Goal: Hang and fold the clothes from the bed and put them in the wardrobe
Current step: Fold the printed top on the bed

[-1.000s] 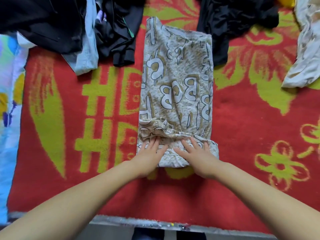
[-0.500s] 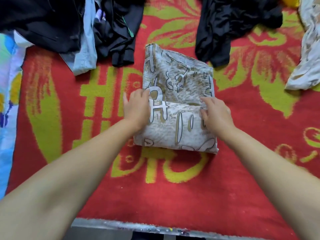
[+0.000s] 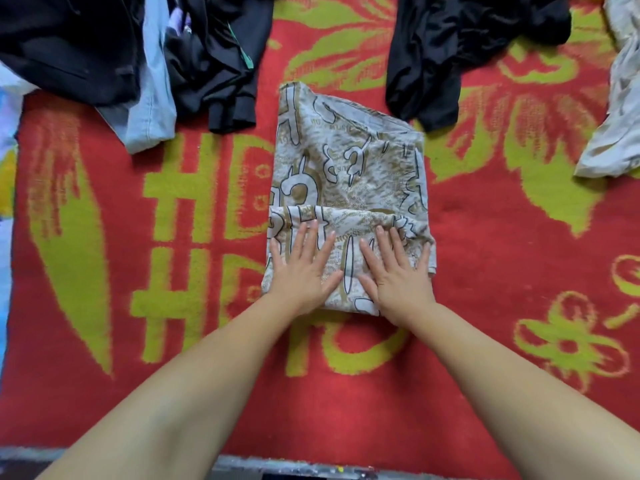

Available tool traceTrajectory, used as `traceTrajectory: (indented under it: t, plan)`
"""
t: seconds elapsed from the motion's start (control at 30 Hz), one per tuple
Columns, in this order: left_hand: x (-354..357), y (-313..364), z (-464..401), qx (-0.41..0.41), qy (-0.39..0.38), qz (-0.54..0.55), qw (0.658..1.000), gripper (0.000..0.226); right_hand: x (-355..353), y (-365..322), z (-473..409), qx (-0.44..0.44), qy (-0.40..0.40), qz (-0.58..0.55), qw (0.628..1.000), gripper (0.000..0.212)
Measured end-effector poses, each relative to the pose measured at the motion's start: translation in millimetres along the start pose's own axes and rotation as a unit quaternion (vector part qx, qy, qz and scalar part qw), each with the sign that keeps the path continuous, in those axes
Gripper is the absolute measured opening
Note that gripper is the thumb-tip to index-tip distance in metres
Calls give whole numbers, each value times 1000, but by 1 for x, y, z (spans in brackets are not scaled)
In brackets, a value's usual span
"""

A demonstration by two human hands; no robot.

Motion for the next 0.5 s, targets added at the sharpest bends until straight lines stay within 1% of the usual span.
traceTrajectory:
  t: [0.03, 0.07, 0.1, 0.17, 0.2, 0.23, 0.27, 0.3, 0.33, 0.4, 0.43, 0.5]
  plan:
    - [-2, 1, 2, -1, -2, -3, 1000, 70, -4, -2, 2, -2, -3, 1, 1000, 62]
    - [-8, 1, 7, 5, 13, -9, 1000, 70, -11, -5, 5, -8, 4, 4, 1000, 64]
    - [-15, 4, 14, 28, 46, -20, 998, 72, -20, -10, 10, -24, 23, 14, 999, 67]
    - [-22, 9, 36, 113, 96, -56, 987, 77, -30, -23, 22, -78, 46, 46, 995, 78]
    - [-18, 9, 47, 159, 106, -86, 978, 81, -26, -28, 26, -107, 29, 65, 992, 85]
    - [-11, 5, 53, 188, 90, -115, 971, 86, -19, -30, 29, -125, 0, 82, 989, 94]
    - [-4, 0, 54, 192, 68, -135, 970, 92, -10, -29, 28, -128, -32, 96, 987, 101]
    - [-1, -5, 50, 170, 49, -149, 973, 97, -6, -27, 25, -114, -52, 107, 986, 103]
    - [-2, -6, 43, 139, 39, -153, 978, 101, -5, -25, 20, -93, -58, 116, 987, 99]
    - [-10, 2, 32, 93, 25, -142, 985, 106, -11, -29, 11, -62, -65, 107, 990, 84]
    - [-14, 8, 30, 82, 11, -132, 988, 106, -17, -32, 9, -55, -71, 90, 992, 79]
    - [-20, 13, 34, 75, -30, -104, 991, 102, -27, -34, 11, -59, -96, 54, 992, 74]
Point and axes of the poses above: each hand's wrist, its own z-axis away from the middle knuckle, its own x-axis out of the palm, y = z × x, the point moved 9 cm from there along -z, towards the middle knuckle, and after that the axes turned 7 degrees about -x, right-handed, at the moved point
